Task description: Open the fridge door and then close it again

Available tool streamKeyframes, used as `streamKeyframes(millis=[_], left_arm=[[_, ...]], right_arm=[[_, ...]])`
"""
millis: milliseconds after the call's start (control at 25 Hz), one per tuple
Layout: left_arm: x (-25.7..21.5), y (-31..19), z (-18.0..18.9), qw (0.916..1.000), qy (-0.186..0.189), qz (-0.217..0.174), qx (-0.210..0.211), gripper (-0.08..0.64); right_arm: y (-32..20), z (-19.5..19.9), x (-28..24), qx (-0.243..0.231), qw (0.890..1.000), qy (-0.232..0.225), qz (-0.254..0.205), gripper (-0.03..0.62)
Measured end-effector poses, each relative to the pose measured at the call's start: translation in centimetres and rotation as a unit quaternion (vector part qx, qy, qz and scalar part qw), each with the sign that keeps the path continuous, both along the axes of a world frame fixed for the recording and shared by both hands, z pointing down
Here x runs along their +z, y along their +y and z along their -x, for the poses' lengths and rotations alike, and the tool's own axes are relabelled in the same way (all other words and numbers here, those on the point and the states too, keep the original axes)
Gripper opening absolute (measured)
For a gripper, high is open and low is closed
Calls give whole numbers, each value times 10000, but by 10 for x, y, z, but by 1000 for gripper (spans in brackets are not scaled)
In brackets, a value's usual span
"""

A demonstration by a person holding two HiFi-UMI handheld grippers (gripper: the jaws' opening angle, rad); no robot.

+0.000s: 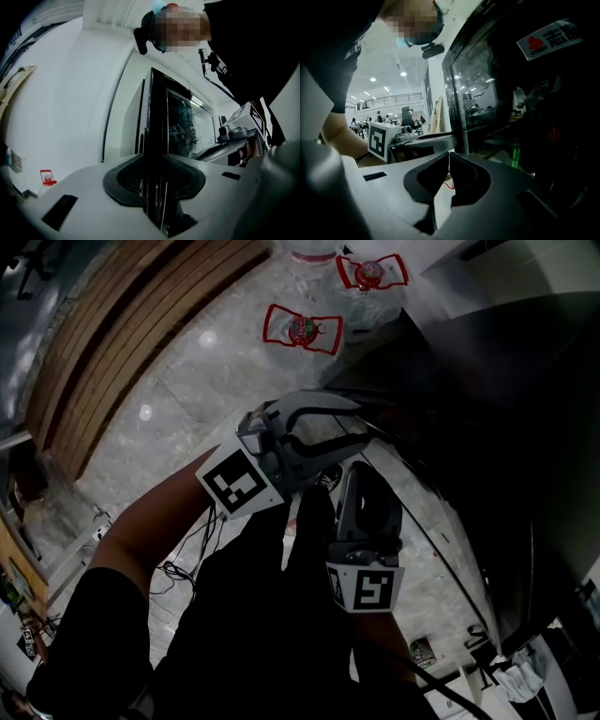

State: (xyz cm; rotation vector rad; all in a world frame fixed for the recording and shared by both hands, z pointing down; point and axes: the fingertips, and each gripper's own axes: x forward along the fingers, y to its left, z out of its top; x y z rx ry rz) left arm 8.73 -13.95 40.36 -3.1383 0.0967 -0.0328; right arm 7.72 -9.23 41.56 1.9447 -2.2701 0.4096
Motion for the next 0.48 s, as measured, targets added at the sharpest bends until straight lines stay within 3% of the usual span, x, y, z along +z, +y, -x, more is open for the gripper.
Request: streamKeyframes(millis=[200,480], left_arm=[[1,3,2,9999,-16,17,-144,123],[-1,34,42,9995,-42,-32,-304,114]], right_arm=[[8,5,-2,-36,10000,-48,-32,17],[28,24,-6,-306,9993,-74,-178,17]])
